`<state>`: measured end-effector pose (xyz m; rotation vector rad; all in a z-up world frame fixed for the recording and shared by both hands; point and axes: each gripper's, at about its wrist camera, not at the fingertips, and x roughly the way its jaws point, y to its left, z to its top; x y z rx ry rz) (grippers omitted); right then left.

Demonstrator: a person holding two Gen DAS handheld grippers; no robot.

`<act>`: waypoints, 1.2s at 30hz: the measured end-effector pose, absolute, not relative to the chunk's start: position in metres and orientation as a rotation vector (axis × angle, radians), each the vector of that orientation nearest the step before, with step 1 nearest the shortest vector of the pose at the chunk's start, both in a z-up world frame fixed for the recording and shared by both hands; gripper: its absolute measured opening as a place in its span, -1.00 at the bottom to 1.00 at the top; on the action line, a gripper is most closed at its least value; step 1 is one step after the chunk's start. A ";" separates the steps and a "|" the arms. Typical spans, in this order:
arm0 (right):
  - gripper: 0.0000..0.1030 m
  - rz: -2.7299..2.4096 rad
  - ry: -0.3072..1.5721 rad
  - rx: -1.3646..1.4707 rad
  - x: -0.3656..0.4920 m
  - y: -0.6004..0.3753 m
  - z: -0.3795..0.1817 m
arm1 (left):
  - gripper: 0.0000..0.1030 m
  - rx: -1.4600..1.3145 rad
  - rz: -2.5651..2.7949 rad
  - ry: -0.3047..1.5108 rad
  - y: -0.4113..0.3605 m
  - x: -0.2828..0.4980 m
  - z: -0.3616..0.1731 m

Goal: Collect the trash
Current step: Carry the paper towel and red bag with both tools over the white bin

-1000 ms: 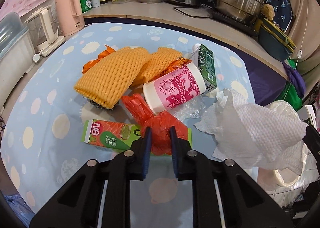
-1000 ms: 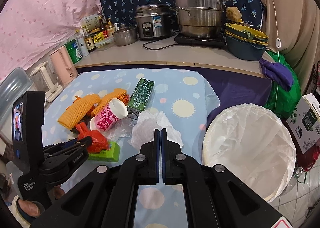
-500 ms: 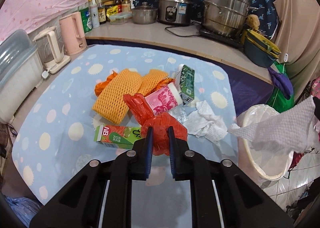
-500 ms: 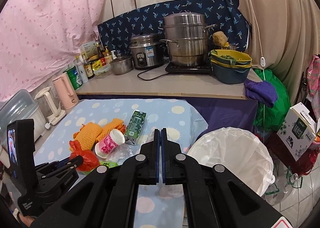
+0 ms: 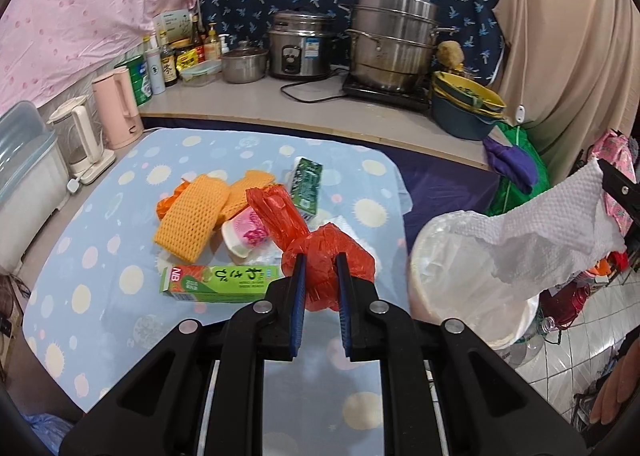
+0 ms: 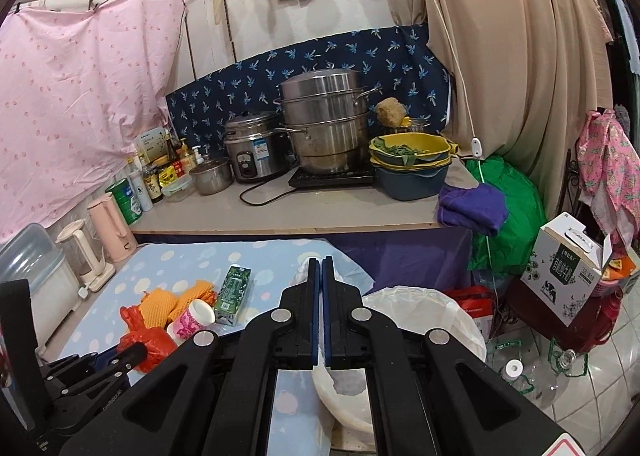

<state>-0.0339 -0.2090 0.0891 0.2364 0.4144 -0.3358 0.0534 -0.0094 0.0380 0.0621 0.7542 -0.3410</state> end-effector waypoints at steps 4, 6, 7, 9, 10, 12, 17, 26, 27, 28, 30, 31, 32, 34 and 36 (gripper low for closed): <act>-0.97 -0.369 0.424 0.236 -0.038 -0.225 0.084 | -0.73 0.069 -0.379 0.744 -0.028 0.045 0.042; -0.97 -0.388 0.437 0.239 -0.039 -0.235 0.078 | -0.73 0.075 -0.397 0.737 -0.038 0.041 0.043; -0.97 -0.397 0.445 0.241 -0.040 -0.240 0.074 | -0.73 0.080 -0.405 0.734 -0.044 0.039 0.043; -0.97 -0.407 0.459 0.245 -0.039 -0.247 0.068 | -0.73 0.089 -0.425 0.731 -0.056 0.037 0.043; -0.97 -0.413 0.466 0.247 -0.039 -0.252 0.064 | -0.73 0.094 -0.433 0.729 -0.062 0.035 0.043; -0.97 -0.418 0.481 0.253 -0.037 -0.260 0.058 | -0.73 0.100 -0.450 0.728 -0.072 0.034 0.042; -0.97 -0.429 0.518 0.272 -0.030 -0.276 0.043 | -0.73 0.121 -0.482 0.727 -0.099 0.034 0.038; -0.97 -0.445 0.584 0.309 -0.015 -0.297 0.015 | -0.73 0.154 -0.519 0.749 -0.138 0.040 0.022; -0.97 -0.448 0.591 0.311 -0.013 -0.299 0.012 | -0.73 0.158 -0.521 0.752 -0.143 0.041 0.020; -0.97 -0.450 0.596 0.312 -0.012 -0.301 0.010 | -0.73 0.163 -0.525 0.755 -0.147 0.042 0.018; -0.96 -0.458 0.604 0.313 -0.010 -0.303 0.006 | -0.73 0.171 -0.527 0.757 -0.154 0.043 0.015; -0.96 -0.458 0.607 0.317 -0.010 -0.305 0.005 | -0.73 0.175 -0.531 0.760 -0.158 0.044 0.012; -0.96 -0.460 0.609 0.321 -0.009 -0.306 0.004 | -0.72 0.181 -0.534 0.765 -0.162 0.044 0.010; -0.95 -0.466 0.609 0.324 -0.009 -0.309 0.002 | -0.72 0.191 -0.541 0.771 -0.168 0.045 0.005; -0.91 -0.466 0.616 0.328 -0.008 -0.312 -0.001 | -0.72 0.197 -0.545 0.780 -0.173 0.047 0.001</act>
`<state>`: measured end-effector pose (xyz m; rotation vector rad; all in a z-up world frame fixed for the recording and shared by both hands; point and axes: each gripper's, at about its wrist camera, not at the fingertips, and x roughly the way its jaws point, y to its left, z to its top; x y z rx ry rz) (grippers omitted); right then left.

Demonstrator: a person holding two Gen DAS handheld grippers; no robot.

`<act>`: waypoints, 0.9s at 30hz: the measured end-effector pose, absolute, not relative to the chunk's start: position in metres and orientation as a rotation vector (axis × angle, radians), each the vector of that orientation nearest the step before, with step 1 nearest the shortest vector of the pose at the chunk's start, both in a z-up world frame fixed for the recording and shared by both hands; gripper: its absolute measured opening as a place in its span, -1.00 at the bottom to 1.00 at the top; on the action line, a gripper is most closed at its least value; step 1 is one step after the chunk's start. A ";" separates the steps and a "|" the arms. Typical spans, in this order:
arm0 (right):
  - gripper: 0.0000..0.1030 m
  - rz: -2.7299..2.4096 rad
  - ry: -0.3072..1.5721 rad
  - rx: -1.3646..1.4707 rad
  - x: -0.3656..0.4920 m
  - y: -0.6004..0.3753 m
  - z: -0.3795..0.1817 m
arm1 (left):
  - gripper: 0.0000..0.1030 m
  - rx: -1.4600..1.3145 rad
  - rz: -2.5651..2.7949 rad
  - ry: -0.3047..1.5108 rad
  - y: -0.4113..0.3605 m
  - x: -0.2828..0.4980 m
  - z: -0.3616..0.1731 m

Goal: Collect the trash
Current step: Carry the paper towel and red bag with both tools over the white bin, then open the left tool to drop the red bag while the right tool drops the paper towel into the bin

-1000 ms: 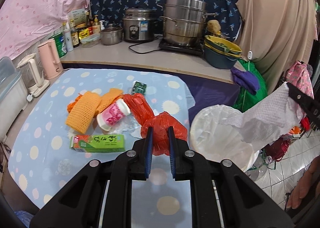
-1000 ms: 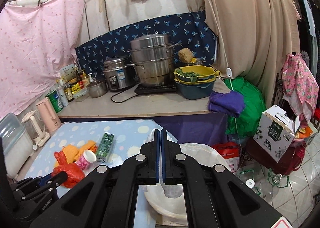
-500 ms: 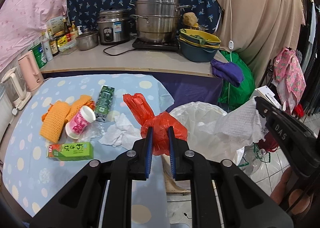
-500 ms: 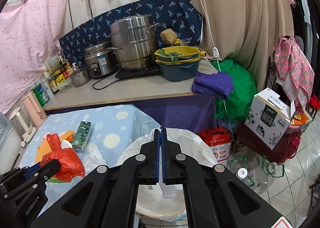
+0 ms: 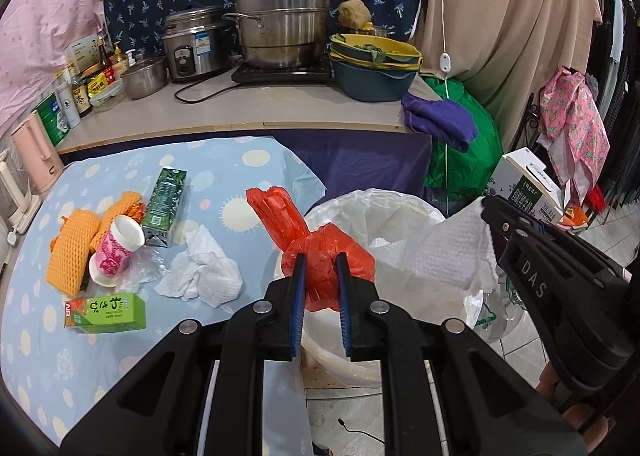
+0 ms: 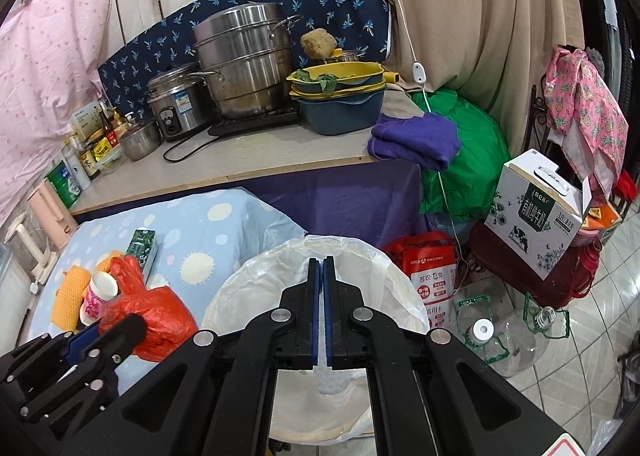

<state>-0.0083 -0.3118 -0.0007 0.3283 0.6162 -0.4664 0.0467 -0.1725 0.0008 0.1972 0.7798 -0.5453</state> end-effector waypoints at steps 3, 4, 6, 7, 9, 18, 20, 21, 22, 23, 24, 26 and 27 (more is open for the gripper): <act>-0.87 -0.471 0.623 0.337 -0.007 -0.316 -0.003 | -0.70 0.205 -0.554 0.790 -0.181 0.049 -0.005; -0.84 -0.476 0.623 0.340 -0.006 -0.317 -0.004 | -0.69 0.210 -0.557 0.794 -0.183 0.050 -0.007; -0.61 -0.484 0.618 0.349 -0.008 -0.319 -0.004 | -0.64 0.217 -0.565 0.799 -0.187 0.050 -0.011; -0.53 -0.487 0.613 0.352 -0.009 -0.320 -0.004 | -0.47 0.220 -0.565 0.799 -0.188 0.050 -0.012; -0.40 -0.495 0.604 0.350 -0.012 -0.321 -0.002 | -0.21 0.224 -0.563 0.784 -0.190 0.048 -0.012; -0.18 -0.510 0.579 0.342 -0.020 -0.320 0.005 | 0.13 0.223 -0.547 0.751 -0.191 0.045 -0.007; -0.17 -0.508 0.576 0.340 -0.021 -0.319 0.007 | 0.13 0.215 -0.542 0.756 -0.189 0.046 -0.007; -0.16 -0.506 0.575 0.338 -0.021 -0.318 0.008 | 0.13 0.213 -0.539 0.756 -0.188 0.047 -0.006; -0.16 -0.506 0.574 0.336 -0.021 -0.317 0.008 | 0.13 0.210 -0.534 0.756 -0.187 0.047 -0.006; -0.16 -0.504 0.574 0.335 -0.022 -0.317 0.009 | 0.13 0.207 -0.532 0.758 -0.186 0.048 -0.006; -0.15 -0.502 0.574 0.335 -0.022 -0.315 0.009 | 0.13 0.205 -0.530 0.759 -0.184 0.048 -0.005; -0.15 -0.498 0.573 0.333 -0.021 -0.313 0.010 | 0.13 0.199 -0.524 0.758 -0.182 0.048 -0.004; -0.14 -0.495 0.573 0.332 -0.021 -0.312 0.010 | 0.13 0.196 -0.521 0.758 -0.180 0.049 -0.004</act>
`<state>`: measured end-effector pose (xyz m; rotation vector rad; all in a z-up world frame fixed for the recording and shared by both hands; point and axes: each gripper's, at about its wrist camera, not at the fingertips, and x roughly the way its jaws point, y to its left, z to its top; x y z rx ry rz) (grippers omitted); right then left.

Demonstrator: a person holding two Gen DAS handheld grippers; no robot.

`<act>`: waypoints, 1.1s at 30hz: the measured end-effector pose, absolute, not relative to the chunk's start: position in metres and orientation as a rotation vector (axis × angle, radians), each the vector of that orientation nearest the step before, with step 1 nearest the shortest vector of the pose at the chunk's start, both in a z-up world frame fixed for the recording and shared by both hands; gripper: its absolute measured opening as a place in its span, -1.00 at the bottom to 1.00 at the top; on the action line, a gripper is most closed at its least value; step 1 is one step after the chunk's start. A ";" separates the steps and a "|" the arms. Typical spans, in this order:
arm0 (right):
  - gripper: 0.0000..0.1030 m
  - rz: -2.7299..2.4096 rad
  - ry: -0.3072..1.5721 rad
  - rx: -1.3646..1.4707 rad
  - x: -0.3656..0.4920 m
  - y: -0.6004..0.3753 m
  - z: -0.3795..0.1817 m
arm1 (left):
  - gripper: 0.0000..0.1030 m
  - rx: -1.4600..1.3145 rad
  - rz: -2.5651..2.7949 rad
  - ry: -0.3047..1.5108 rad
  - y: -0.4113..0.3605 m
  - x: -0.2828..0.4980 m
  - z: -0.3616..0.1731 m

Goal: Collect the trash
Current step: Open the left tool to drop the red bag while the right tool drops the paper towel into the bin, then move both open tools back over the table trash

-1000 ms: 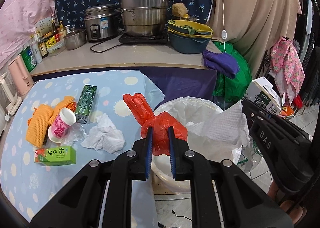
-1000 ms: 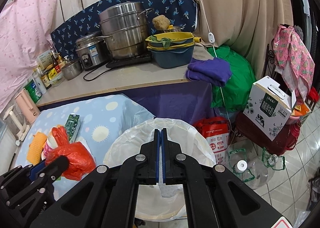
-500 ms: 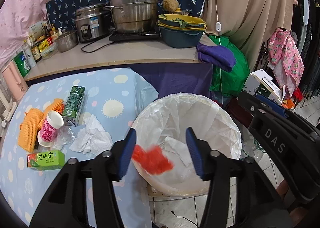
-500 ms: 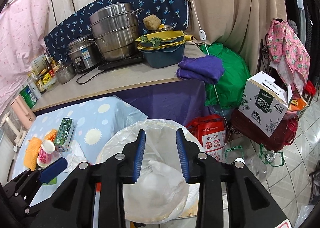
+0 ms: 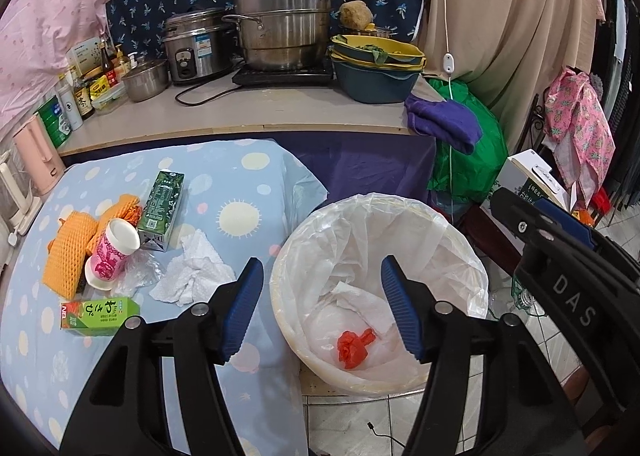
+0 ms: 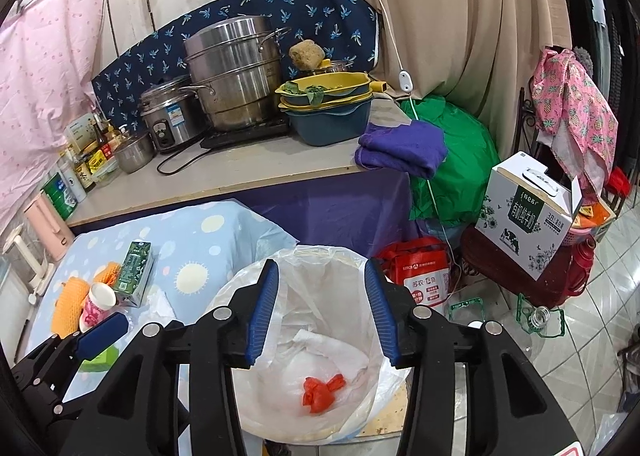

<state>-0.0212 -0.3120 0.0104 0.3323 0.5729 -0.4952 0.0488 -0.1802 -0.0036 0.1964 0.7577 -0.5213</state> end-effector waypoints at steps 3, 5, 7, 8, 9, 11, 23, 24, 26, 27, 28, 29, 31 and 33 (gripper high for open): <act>-0.13 -0.488 0.573 0.327 -0.021 -0.308 0.012 | 0.14 0.186 -0.510 0.758 -0.174 0.050 -0.002; -0.13 -0.482 0.573 0.323 -0.020 -0.305 0.013 | 0.18 0.179 -0.501 0.756 -0.169 0.051 -0.001; -0.13 -0.476 0.572 0.319 -0.019 -0.301 0.014 | 0.20 0.172 -0.491 0.752 -0.163 0.053 0.001; -0.12 -0.474 0.572 0.317 -0.019 -0.300 0.015 | 0.21 0.170 -0.485 0.750 -0.160 0.053 0.001; -0.12 -0.470 0.572 0.316 -0.018 -0.298 0.015 | 0.21 0.168 -0.479 0.750 -0.157 0.053 0.002; -0.11 -0.461 0.571 0.312 -0.017 -0.293 0.016 | 0.21 0.161 -0.468 0.750 -0.151 0.055 0.003; -0.05 -0.383 0.589 0.274 0.002 -0.250 0.017 | 0.22 0.116 -0.367 0.772 -0.099 0.067 0.001; -0.05 -0.373 0.592 0.271 0.004 -0.245 0.017 | 0.24 0.111 -0.356 0.775 -0.093 0.069 0.000; -0.05 -0.354 0.598 0.261 0.009 -0.235 0.016 | 0.29 0.102 -0.336 0.778 -0.082 0.071 -0.001; -0.05 -0.346 0.603 0.256 0.012 -0.230 0.015 | 0.29 0.097 -0.323 0.781 -0.075 0.072 -0.003; -0.05 -0.335 0.608 0.252 0.015 -0.224 0.014 | 0.30 0.093 -0.314 0.783 -0.069 0.072 -0.004; -0.05 -0.326 0.613 0.249 0.017 -0.219 0.013 | 0.30 0.087 -0.304 0.786 -0.063 0.073 -0.004; -0.05 -0.306 0.624 0.240 0.023 -0.208 0.010 | 0.34 0.077 -0.282 0.791 -0.048 0.075 -0.006; -0.05 -0.287 0.634 0.234 0.028 -0.197 0.007 | 0.38 0.072 -0.252 0.792 -0.033 0.077 -0.009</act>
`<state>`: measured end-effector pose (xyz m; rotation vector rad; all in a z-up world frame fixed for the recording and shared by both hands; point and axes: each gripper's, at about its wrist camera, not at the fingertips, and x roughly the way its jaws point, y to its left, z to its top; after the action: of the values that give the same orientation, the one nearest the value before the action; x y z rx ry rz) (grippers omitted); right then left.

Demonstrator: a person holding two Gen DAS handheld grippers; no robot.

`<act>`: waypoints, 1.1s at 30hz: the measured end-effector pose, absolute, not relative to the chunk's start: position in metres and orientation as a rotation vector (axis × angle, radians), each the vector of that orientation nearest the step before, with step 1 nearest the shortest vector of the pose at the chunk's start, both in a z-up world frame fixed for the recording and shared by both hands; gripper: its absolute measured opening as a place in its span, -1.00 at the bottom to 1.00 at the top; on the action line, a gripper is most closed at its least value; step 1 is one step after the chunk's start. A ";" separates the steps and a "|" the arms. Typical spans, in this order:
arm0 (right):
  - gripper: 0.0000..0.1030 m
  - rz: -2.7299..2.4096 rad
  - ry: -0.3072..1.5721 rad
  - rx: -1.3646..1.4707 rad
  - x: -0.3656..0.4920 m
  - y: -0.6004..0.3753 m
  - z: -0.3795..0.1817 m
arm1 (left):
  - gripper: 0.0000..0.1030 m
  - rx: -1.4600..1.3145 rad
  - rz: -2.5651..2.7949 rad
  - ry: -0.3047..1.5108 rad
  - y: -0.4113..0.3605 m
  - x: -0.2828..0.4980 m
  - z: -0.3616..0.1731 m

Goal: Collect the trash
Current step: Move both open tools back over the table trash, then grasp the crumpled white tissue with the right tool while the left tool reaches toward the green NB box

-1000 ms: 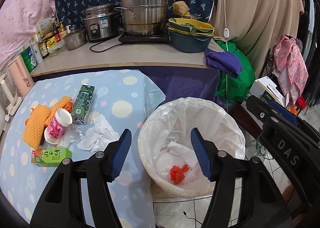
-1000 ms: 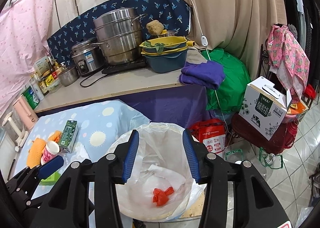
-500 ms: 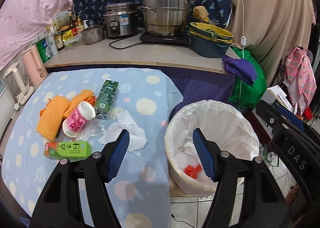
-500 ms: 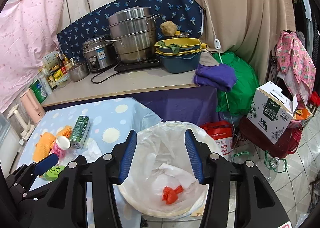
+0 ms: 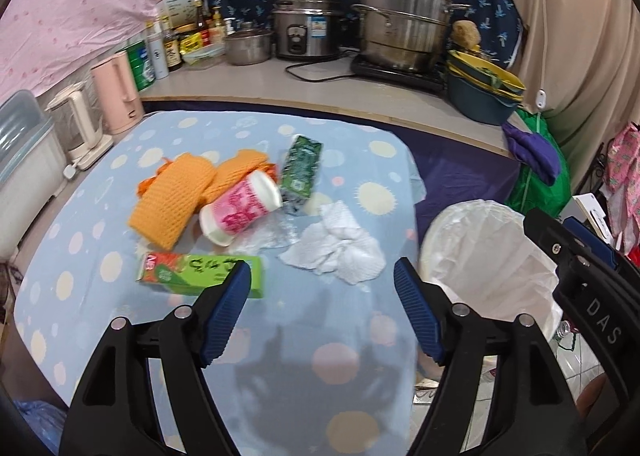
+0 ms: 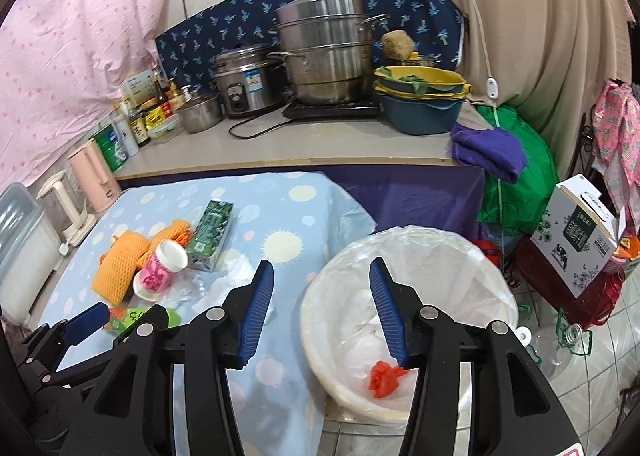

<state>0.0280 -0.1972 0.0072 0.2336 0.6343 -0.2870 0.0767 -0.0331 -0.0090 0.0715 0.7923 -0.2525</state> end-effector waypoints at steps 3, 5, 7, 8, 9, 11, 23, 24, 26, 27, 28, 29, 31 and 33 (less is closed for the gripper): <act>-0.05 -0.259 0.655 0.223 0.037 -0.180 0.000 | 0.40 0.065 -0.204 0.802 -0.010 0.081 -0.014; -0.05 -0.242 0.670 0.218 0.043 -0.169 -0.005 | 0.43 0.060 -0.174 0.815 0.007 0.084 -0.020; -0.05 -0.228 0.685 0.210 0.050 -0.160 -0.011 | 0.47 0.052 -0.146 0.826 0.023 0.088 -0.026; -0.05 -0.219 0.695 0.206 0.054 -0.154 -0.014 | 0.50 0.050 -0.128 0.830 0.032 0.090 -0.029; -0.05 -0.209 0.705 0.202 0.059 -0.148 -0.018 | 0.51 0.046 -0.115 0.834 0.038 0.092 -0.032; -0.05 -0.193 0.722 0.192 0.067 -0.136 -0.025 | 0.51 0.032 -0.087 0.850 0.055 0.097 -0.039; -0.05 -0.191 0.812 0.170 0.117 -0.116 -0.073 | 0.53 -0.023 0.030 0.929 0.121 0.130 -0.075; -0.05 -0.195 0.818 0.169 0.122 -0.117 -0.076 | 0.53 -0.027 0.035 0.934 0.123 0.133 -0.077; -0.05 -0.201 0.827 0.167 0.131 -0.118 -0.083 | 0.53 -0.035 0.044 0.945 0.128 0.138 -0.081; -0.05 -0.205 0.830 0.166 0.136 -0.119 -0.086 | 0.53 -0.037 0.046 0.949 0.130 0.140 -0.083; -0.05 -0.209 0.832 0.164 0.140 -0.120 -0.088 | 0.53 -0.040 0.048 0.953 0.131 0.143 -0.085; -0.05 -0.213 0.835 0.164 0.144 -0.121 -0.091 | 0.53 -0.040 0.049 0.957 0.132 0.145 -0.087; -0.05 -0.223 0.845 0.169 0.153 -0.125 -0.097 | 0.53 -0.041 0.050 0.964 0.132 0.149 -0.090; -0.05 -0.230 0.854 0.174 0.160 -0.129 -0.103 | 0.53 -0.042 0.052 0.970 0.132 0.152 -0.093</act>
<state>0.1601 -0.1292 -0.1027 0.1741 0.8536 -0.2303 0.1520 0.1320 -0.0932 -0.0421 0.9702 0.0521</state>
